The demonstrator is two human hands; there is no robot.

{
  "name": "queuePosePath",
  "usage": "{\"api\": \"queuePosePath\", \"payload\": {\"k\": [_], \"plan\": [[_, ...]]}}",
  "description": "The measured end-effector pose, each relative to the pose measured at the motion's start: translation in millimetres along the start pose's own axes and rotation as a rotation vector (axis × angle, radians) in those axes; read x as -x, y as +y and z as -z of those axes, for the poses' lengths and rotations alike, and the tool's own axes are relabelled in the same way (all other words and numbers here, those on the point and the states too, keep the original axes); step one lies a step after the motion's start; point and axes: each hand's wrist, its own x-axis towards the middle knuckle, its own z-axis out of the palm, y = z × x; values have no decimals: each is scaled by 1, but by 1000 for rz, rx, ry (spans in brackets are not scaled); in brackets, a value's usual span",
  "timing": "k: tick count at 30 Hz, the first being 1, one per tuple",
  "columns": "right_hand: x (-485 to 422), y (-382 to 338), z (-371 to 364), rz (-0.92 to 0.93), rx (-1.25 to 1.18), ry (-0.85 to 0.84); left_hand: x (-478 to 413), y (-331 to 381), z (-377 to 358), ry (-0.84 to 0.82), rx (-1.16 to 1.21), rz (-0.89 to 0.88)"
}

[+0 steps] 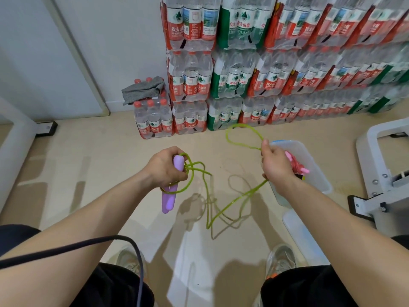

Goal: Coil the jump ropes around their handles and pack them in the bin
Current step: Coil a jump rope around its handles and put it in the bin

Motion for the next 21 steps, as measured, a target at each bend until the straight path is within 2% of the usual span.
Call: {"api": "queuePosePath", "payload": {"k": [2, 5, 6, 7, 9, 11, 12, 14, 17, 21], "plan": [[-7, 8, 4, -14, 207, -17, 2, 5, 3, 2, 36, -12], [-3, 10, 6, -163, 632, -94, 11, 18, 10, -52, 154, -43], [4, 5, 5, -110, 677, -92, 14, 24, 12, -73, 186, -58], [8, 1, 1, 31, 629, -100, 18, 30, 13, -96, 215, -72], [23, -13, -9, 307, 393, -264, 26, 43, 15, -145, 275, -106], [39, -28, -21, 385, 145, -517, 32, 52, 14, -183, 313, -142], [47, -33, -26, 391, 49, -632, 35, 55, 14, -189, 321, -158], [56, -39, -33, 360, -56, -724, 37, 56, 13, -185, 361, -167], [61, -37, -35, 167, -170, -725, 37, 53, 10, -134, 456, -125], [64, -36, -37, 139, -148, -738, 38, 54, 5, -106, 614, -70]]}}
